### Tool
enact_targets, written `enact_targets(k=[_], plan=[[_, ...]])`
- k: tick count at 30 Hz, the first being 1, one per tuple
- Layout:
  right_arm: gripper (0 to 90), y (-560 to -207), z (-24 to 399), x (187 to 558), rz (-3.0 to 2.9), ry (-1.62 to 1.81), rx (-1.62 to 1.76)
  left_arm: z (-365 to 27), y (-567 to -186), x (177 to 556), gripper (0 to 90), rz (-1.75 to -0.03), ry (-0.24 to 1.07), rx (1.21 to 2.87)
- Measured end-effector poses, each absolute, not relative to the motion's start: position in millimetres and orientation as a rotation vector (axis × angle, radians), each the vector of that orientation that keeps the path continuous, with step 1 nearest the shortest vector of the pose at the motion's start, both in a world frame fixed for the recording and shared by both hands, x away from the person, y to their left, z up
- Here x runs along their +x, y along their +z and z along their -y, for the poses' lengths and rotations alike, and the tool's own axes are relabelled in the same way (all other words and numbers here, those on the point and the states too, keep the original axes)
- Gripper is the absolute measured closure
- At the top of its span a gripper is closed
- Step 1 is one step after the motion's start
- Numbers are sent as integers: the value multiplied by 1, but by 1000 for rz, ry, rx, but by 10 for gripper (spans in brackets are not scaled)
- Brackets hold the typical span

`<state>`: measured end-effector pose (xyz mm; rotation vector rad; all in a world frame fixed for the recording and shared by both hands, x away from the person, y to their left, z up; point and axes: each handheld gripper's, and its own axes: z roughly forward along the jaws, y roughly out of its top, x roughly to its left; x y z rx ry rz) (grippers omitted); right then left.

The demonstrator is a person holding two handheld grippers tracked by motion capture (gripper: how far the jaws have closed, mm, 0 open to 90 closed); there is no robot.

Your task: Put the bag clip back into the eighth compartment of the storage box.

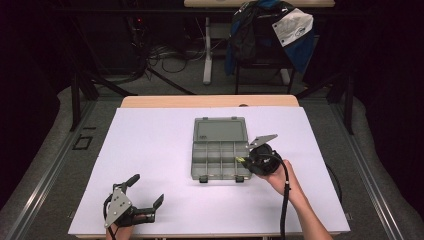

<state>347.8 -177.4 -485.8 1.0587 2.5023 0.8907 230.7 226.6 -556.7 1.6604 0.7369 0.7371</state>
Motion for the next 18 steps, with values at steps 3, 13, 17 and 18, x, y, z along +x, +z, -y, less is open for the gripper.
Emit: enact_targets(k=[3, 13, 17, 18], plan=[[805, -486, 177, 348, -2505, 885, 1062, -227, -557, 230, 5, -736, 737, 1658], [805, -488, 176, 349, -2492, 885, 1093, -227, -556, 230, 6, -736, 738, 1654], [805, -490, 175, 350, -2473, 898, 1109, -227, -557, 230, 6, -740, 736, 1657], [805, -490, 175, 351, -2486, 875, 1114, -227, -557, 230, 5, -737, 736, 1657]])
